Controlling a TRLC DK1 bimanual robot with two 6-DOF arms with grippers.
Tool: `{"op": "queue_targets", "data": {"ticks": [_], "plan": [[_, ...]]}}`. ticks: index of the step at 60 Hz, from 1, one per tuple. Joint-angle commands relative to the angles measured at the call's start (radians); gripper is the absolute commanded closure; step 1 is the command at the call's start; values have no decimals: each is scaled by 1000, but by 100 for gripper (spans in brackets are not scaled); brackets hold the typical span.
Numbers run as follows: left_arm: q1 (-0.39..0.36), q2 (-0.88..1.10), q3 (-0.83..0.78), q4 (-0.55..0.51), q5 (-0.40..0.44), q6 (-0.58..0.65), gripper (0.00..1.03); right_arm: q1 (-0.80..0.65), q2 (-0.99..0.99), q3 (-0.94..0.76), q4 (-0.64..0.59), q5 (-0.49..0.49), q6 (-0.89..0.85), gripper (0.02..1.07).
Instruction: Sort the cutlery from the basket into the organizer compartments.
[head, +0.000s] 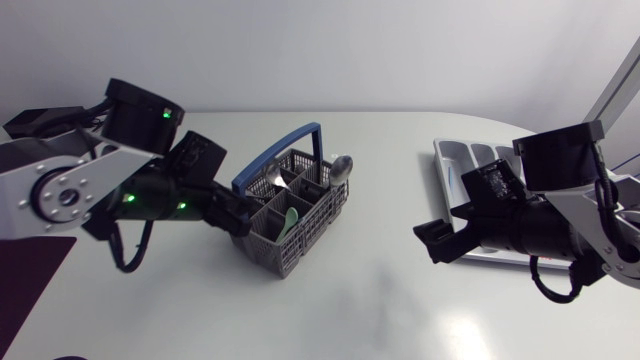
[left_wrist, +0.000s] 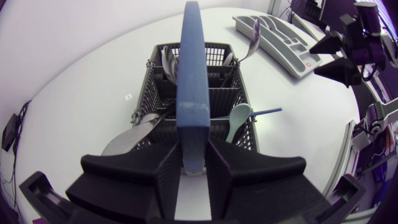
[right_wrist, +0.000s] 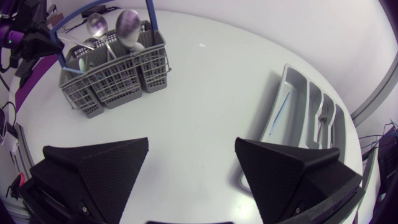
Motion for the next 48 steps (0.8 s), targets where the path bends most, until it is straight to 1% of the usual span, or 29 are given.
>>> {"op": "queue_targets", "data": {"ticks": [1, 4, 10, 13, 14, 17, 20, 24, 28, 33, 36, 37, 39, 42, 46, 47, 48], "plan": [[-21, -131, -66, -53, 19, 34, 90, 21, -8, 24, 3, 8, 6, 7], [-25, -171, -83, -69, 19, 36, 89, 36, -6, 24, 4, 18, 6, 7], [-10, -234, -103, -77, 39, 40, 83, 54, 12, 35, 14, 24, 13, 7], [13, -246, -106, -79, 53, 47, 76, 65, 31, 47, 15, 24, 16, 7], [25, -257, -106, -83, 65, 50, 71, 68, 35, 50, 17, 24, 16, 7], [32, -280, -109, -86, 76, 56, 69, 73, 58, 64, 20, 24, 16, 7], [35, -312, -114, -91, 76, 60, 62, 74, 86, 78, 20, 24, 19, 7], [44, -375, -117, -102, 96, 62, 51, 74, 129, 104, 21, 23, 20, 7], [62, -420, -123, -102, 107, 71, 46, 74, 158, 124, 21, 23, 19, 7], [74, -437, -127, -112, 119, 83, 46, 74, 195, 144, 24, 18, 19, 7], [97, -444, -129, -134, 146, 96, 46, 73, 224, 159, 29, 15, 19, 7], [117, -456, -127, -160, 180, 108, 46, 73, 233, 167, 30, 15, 19, 7], [134, -475, -127, -186, 199, 125, 46, 73, 251, 176, 32, 14, 19, 7], [151, -507, -126, -229, 205, 149, 46, 70, 279, 196, 33, 11, 19, 7], [171, -538, -123, -306, 205, 211, 46, 59, 325, 230, 33, -5, 25, 7], [180, -545, -126, -339, 205, 244, 47, 56, 334, 237, 32, -8, 28, 7], [185, -549, -127, -347, 205, 255, 47, 53, 350, 248, 30, -17, 33, 7]]}}
